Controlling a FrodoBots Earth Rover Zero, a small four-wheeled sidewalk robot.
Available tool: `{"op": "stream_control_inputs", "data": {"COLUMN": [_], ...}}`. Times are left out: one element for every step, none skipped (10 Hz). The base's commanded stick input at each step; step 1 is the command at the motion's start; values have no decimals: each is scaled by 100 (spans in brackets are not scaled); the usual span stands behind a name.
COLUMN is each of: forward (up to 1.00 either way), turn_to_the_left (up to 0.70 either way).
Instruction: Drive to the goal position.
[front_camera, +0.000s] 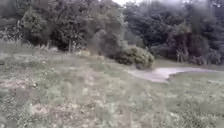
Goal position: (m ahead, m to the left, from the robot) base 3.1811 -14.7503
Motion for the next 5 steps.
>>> {"op": "stream_control_inputs", "data": {"forward": [50,50,50,50,50], "turn_to_the_left": [0,0,0,0,0]}}
